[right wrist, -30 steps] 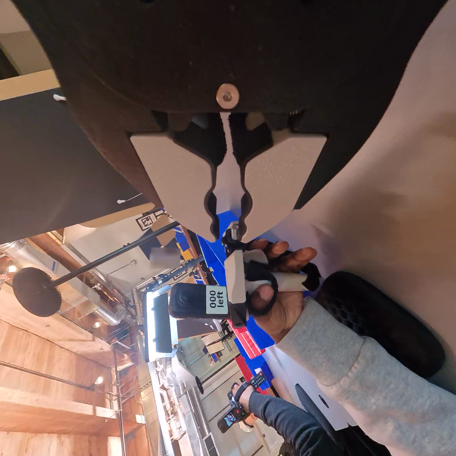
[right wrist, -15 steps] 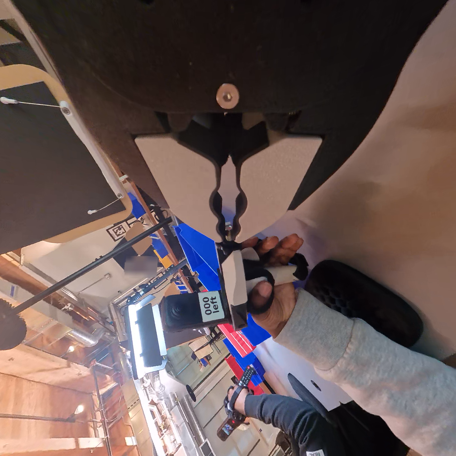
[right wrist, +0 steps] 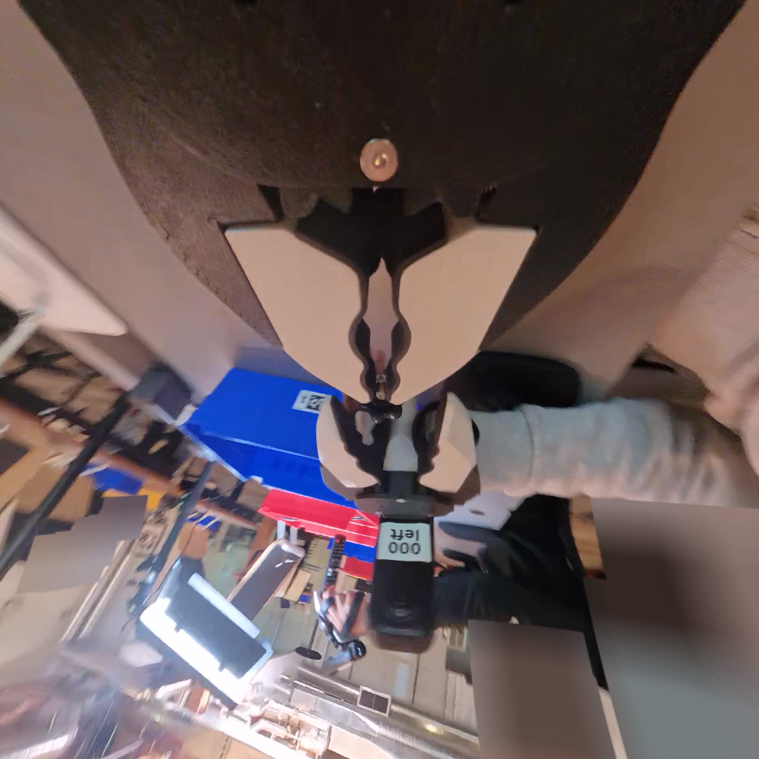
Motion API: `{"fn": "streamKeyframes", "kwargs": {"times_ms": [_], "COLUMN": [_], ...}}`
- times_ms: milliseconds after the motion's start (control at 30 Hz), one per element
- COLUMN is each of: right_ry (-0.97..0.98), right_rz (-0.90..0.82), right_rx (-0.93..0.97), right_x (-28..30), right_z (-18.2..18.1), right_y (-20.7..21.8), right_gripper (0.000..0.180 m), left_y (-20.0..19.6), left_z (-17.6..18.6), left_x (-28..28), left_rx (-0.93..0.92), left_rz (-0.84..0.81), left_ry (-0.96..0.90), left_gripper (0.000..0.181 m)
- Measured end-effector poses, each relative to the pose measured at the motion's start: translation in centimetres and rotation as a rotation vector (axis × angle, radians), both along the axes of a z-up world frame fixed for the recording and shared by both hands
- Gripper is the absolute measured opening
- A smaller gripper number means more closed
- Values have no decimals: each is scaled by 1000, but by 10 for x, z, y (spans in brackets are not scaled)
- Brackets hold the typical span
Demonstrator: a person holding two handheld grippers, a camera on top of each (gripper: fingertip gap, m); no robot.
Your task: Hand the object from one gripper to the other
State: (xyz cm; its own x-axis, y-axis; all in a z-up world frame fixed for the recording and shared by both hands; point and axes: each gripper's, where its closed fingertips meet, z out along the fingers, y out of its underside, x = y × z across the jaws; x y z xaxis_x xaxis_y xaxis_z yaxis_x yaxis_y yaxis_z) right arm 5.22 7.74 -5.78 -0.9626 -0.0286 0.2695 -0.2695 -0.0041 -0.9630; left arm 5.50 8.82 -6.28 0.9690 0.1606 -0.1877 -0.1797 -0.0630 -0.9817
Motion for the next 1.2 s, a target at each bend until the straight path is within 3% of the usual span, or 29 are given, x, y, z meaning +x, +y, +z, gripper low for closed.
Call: {"fn": "streamKeyframes", "kwargs": {"times_ms": [100,200,367,467,533,600,767,867,967,1067,1200], "right_ry": [-220,-320,-343,-333,-323,-265,-74,-197,-395,-467,-515], "right_rz": [81,110,115,104,69,8,-148,-280,-539,-793,-928], "right_rx": [-24,-43,-40,-32,6,37,163,233,436,650,721], "right_x": [1,0,-1,-2,-7,-15,-33,-55,-89,-109,-110], "right_z": [2,5,5,4,-3,-7,-18,-26,-56,-87,-93], "right_y": [1,3,3,2,2,4,21,36,68,111,148], "right_gripper": [4,4,0,0,0,3,37,45,52,54,58], "left_y": [3,2,1,2,1,-2,-9,-10,-10,-8,-9], "left_z": [-4,-4,-2,-6,-10,-8,-1,0,-6,-13,-11], "left_x": [-1,-4,-4,-3,-6,-11,-27,-29,-33,-35,-35], "left_rx": [-68,-72,-59,-83,-105,-99,-36,-11,-41,-79,-61], "left_rz": [49,66,66,49,56,99,212,222,246,252,255], "left_ry": [157,171,162,112,68,88,76,60,40,34,28], "left_gripper": [49,38,26,0,0,6,38,43,46,48,49]}}
